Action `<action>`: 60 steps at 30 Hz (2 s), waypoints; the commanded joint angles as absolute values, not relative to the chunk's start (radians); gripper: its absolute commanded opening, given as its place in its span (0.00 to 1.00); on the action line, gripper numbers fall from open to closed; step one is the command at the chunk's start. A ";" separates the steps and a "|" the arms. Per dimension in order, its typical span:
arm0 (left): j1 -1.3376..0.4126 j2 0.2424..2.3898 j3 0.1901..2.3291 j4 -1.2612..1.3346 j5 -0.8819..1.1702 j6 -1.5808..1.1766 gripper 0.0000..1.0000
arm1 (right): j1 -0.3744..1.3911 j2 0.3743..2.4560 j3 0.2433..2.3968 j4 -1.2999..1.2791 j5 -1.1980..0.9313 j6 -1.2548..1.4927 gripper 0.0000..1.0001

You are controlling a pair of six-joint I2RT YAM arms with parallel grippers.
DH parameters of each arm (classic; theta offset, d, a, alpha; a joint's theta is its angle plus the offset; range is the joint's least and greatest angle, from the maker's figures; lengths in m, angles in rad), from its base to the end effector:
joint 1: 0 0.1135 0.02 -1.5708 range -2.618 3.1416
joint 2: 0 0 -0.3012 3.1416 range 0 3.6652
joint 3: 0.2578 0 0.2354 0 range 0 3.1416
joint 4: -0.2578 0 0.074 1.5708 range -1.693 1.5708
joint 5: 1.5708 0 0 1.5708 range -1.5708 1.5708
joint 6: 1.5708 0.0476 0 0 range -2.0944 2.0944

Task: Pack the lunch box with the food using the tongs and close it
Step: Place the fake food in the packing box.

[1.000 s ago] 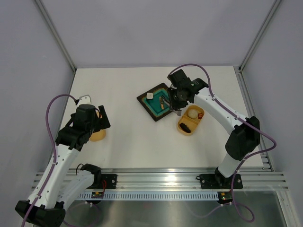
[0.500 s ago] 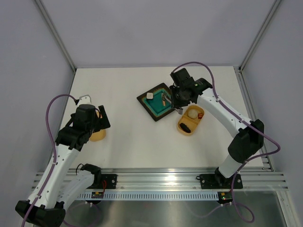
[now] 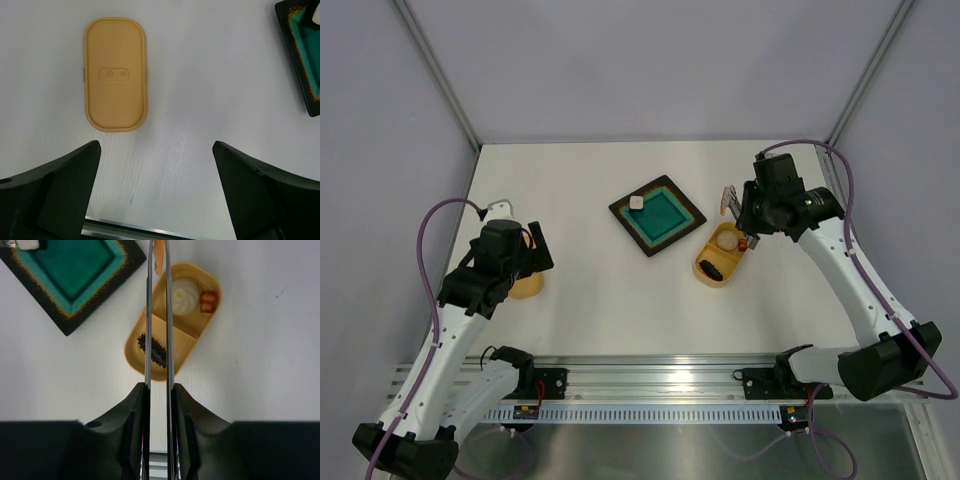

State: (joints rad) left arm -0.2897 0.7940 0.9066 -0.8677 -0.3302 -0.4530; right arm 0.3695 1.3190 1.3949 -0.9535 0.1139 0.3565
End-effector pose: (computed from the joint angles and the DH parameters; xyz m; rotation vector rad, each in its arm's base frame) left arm 0.1146 -0.0181 0.3319 -0.3480 2.2494 -0.0035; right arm 0.2303 0.0834 0.3890 0.0345 2.4490 0.1835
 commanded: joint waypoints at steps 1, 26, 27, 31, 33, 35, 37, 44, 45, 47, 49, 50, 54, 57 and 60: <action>-0.290 0.801 0.907 -0.818 -0.339 -0.445 0.99 | 0.333 1.256 1.358 -0.985 0.149 0.391 0.00; -0.290 0.838 0.904 -0.782 -0.301 -0.453 0.99 | 0.308 1.226 1.229 -1.078 0.149 0.407 0.00; -0.290 0.839 0.905 -0.782 -0.299 -0.453 0.99 | 0.308 1.229 1.227 -1.075 0.143 0.407 0.00; -0.290 0.842 0.905 -0.779 -0.298 -0.453 0.99 | 0.308 1.238 1.220 -1.063 0.120 0.405 0.00; -0.290 0.842 0.907 -0.781 -0.298 -0.451 0.99 | 0.310 1.247 1.219 -1.061 0.117 0.405 0.00; -0.290 0.841 0.905 -0.781 -0.301 -0.449 0.99 | 0.308 1.250 1.215 -1.057 0.114 0.405 0.00; -0.291 0.841 0.902 -0.781 -0.302 -0.449 0.99 | 0.310 1.253 1.210 -1.057 0.112 0.403 0.00; -0.290 0.838 0.897 -0.781 -0.304 -0.449 0.99 | 0.310 1.253 1.207 -1.054 0.107 0.405 0.01; -0.291 0.838 0.899 -0.781 -0.304 -0.449 0.99 | 0.308 1.253 1.207 -1.054 0.110 0.405 0.01; -0.290 0.836 0.899 -0.781 -0.304 -0.448 0.99 | 0.308 1.255 1.207 -1.054 0.115 0.405 0.01; -0.290 0.835 0.896 -0.781 -0.304 -0.449 0.99 | 0.310 1.256 1.207 -1.054 0.115 0.403 0.01; -0.290 0.833 0.896 -0.781 -0.304 -0.448 0.99 | 0.310 1.256 1.207 -1.054 0.112 0.405 0.02; -0.290 0.830 0.896 -0.785 -0.307 -0.448 0.99 | 0.308 1.253 1.213 -1.049 0.097 0.408 0.14; -0.290 0.828 0.894 -0.787 -0.310 -0.449 0.99 | 0.308 1.246 1.223 -1.048 0.084 0.405 0.27; -0.290 0.828 0.893 -0.787 -0.310 -0.449 0.99 | 0.308 1.239 1.235 -1.051 0.072 0.402 0.33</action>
State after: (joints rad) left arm -0.2897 0.8398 0.9005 -0.8177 -0.3092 -0.4530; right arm 0.3130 1.2568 1.2072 -1.0660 0.1013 0.4046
